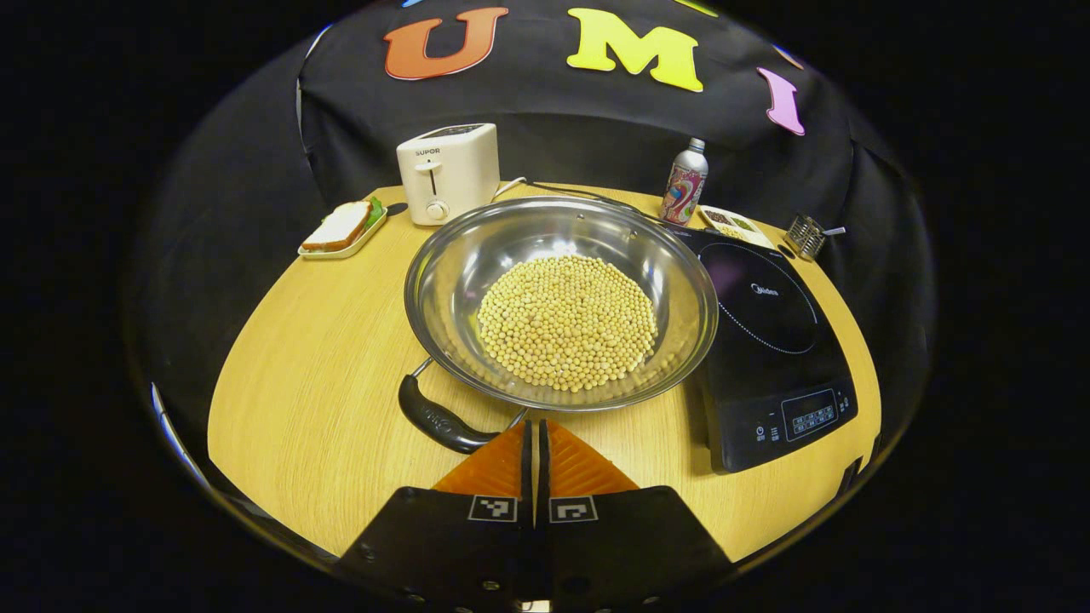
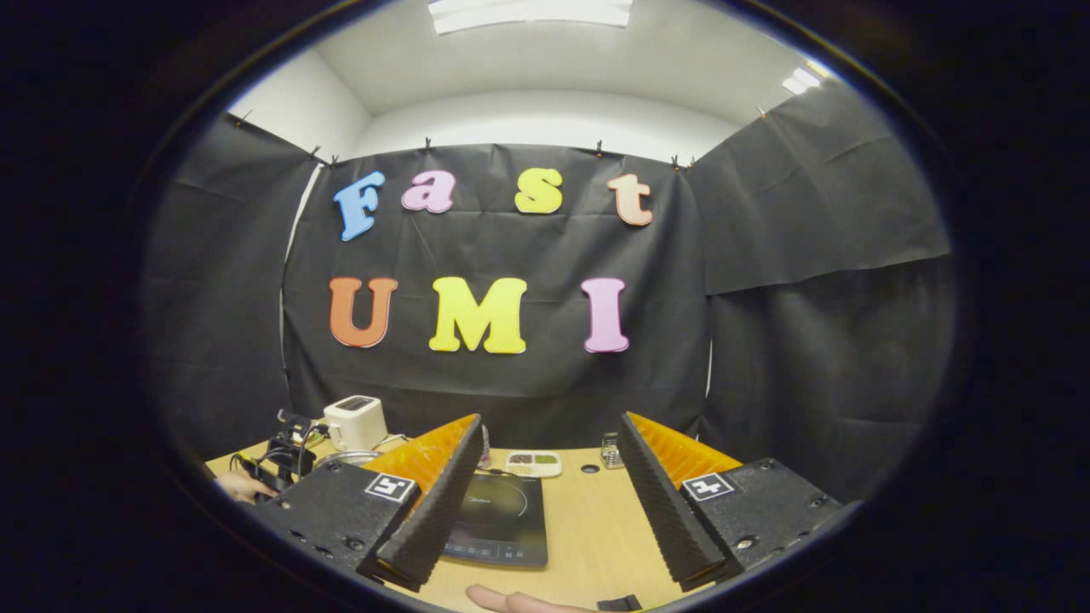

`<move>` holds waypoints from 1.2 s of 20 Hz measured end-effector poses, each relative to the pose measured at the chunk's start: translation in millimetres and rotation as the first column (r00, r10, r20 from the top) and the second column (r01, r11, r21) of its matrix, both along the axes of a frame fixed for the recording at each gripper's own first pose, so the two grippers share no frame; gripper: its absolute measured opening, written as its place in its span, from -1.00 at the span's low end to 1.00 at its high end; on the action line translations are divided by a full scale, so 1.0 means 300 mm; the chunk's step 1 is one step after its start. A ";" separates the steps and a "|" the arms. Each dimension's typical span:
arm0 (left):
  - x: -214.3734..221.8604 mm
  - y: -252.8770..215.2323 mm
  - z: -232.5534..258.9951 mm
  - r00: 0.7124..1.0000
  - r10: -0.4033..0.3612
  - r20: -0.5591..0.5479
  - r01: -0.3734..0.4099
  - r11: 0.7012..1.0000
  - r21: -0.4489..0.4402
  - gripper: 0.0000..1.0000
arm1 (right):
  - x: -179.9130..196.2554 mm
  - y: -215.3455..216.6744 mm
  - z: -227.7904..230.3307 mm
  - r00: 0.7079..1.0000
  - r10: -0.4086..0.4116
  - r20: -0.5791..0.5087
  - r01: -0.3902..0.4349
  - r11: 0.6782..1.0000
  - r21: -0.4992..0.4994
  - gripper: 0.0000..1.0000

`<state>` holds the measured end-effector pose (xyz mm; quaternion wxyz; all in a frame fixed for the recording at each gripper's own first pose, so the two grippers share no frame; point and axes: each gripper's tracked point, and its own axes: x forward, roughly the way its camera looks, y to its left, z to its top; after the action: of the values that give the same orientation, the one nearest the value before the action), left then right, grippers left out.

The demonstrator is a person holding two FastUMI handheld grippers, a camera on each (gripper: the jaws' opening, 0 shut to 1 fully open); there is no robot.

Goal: First push the handle of the pot to place it horizontally, then grasp the pot with both hands and set it on the induction cooktop.

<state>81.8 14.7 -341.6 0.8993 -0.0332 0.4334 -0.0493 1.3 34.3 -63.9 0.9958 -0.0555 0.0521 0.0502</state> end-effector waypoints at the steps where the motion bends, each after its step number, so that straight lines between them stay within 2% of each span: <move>1: 0.000 0.003 0.002 1.000 0.003 0.002 -0.003 1.000 0.000 -1.00 | 0.003 0.003 0.000 1.000 -0.002 0.001 0.002 1.000 0.007 0.98; 2: 0.002 0.008 -0.002 1.000 0.006 0.002 -0.006 1.000 0.003 -1.00 | 0.005 0.004 -0.005 1.000 -0.004 -0.001 0.004 1.000 0.012 0.97; 3: 0.004 0.017 -0.005 1.000 0.009 0.000 -0.009 1.000 0.007 -0.80 | 0.004 0.010 -0.006 1.000 -0.003 -0.003 0.003 1.000 0.015 0.93; 4: 0.004 0.030 -0.006 1.000 0.016 0.001 -0.016 1.000 0.008 -0.80 | 0.007 0.024 -0.008 1.000 0.002 -0.004 -0.002 1.000 0.016 0.96; 6: 0.017 0.060 -0.016 0.999 0.038 -0.001 -0.038 0.999 0.016 -0.78 | 0.015 0.033 -0.017 1.000 0.005 -0.006 -0.005 1.000 0.011 0.92; 7: 0.024 0.076 -0.022 0.999 0.053 -0.002 -0.053 0.998 0.029 -1.00 | 0.016 0.035 -0.015 1.000 0.006 -0.006 -0.006 1.000 0.006 0.97; 8: 0.026 0.087 -0.033 0.998 0.057 -0.008 -0.056 0.997 0.043 -0.78 | 0.016 0.038 -0.016 1.000 0.005 -0.003 -0.005 1.000 0.005 0.93; 9: 0.031 0.093 -0.041 0.998 0.060 -0.013 -0.059 0.997 0.048 -1.00 | 0.019 0.040 -0.013 1.000 0.003 0.001 -0.003 1.000 0.004 0.93; 10: 0.041 0.102 -0.034 0.997 0.073 -0.004 -0.073 0.996 0.048 -0.78 | 0.021 0.045 -0.015 1.000 0.002 0.004 -0.002 1.000 0.006 0.93; 11: 0.054 0.111 -0.037 0.996 0.084 0.000 -0.084 0.995 0.044 -1.00 | 0.022 0.053 -0.014 1.000 0.005 0.004 -0.005 1.000 0.007 0.93; 13: 0.068 0.130 -0.037 0.995 0.097 0.006 -0.097 0.995 0.031 -1.00 | 0.030 0.071 -0.022 1.000 0.015 0.002 -0.015 1.000 0.002 0.98; 14: 0.074 0.142 -0.038 0.995 0.099 0.006 -0.099 0.995 0.027 -1.00 | 0.037 0.079 -0.024 1.000 0.019 0.002 -0.019 1.000 -0.004 0.92; 16: 0.083 0.169 -0.040 0.994 0.108 0.010 -0.108 0.994 0.021 -1.00 | 0.045 0.091 -0.020 1.000 0.022 0.011 -0.022 1.000 -0.019 0.92; 17: 0.086 0.185 -0.042 0.993 0.117 0.009 -0.117 0.993 0.019 -0.80 | 0.052 0.101 -0.016 1.000 0.024 0.017 -0.023 0.999 -0.023 0.93; 18: 0.094 0.193 -0.038 0.992 0.126 0.009 -0.126 0.992 0.013 -1.00 | 0.058 0.109 -0.016 0.999 0.026 0.021 -0.025 0.999 -0.025 0.93; 19: 0.096 0.202 -0.039 0.991 0.133 0.002 -0.133 0.991 0.007 -0.80 | 0.064 0.120 -0.014 0.999 0.029 0.024 -0.028 0.999 -0.023 0.98; 21: 0.112 0.221 -0.033 0.990 0.143 0.006 -0.143 0.990 0.001 -0.80 | 0.075 0.137 -0.014 0.999 0.033 0.034 -0.033 0.999 -0.015 0.93; 22: 0.122 0.236 -0.036 0.989 0.145 0.007 -0.145 0.989 0.003 -1.00 | 0.086 0.142 -0.012 0.999 0.030 0.040 -0.030 1.000 -0.008 0.93; 23: 0.135 0.249 -0.034 0.989 0.148 0.011 -0.148 0.989 0.005 -1.00 | 0.096 0.144 -0.014 0.999 0.025 0.044 -0.025 1.000 -0.001 0.93; 24: 0.142 0.261 -0.033 0.989 0.148 0.012 -0.149 0.989 0.007 -0.80 | 0.100 0.142 -0.013 0.999 0.020 0.048 -0.021 1.000 0.006 0.98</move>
<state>124.4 93.1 -351.4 0.9031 -0.0617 0.4246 0.0193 31.2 76.8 -67.6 0.9964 -0.0538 0.0276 0.0592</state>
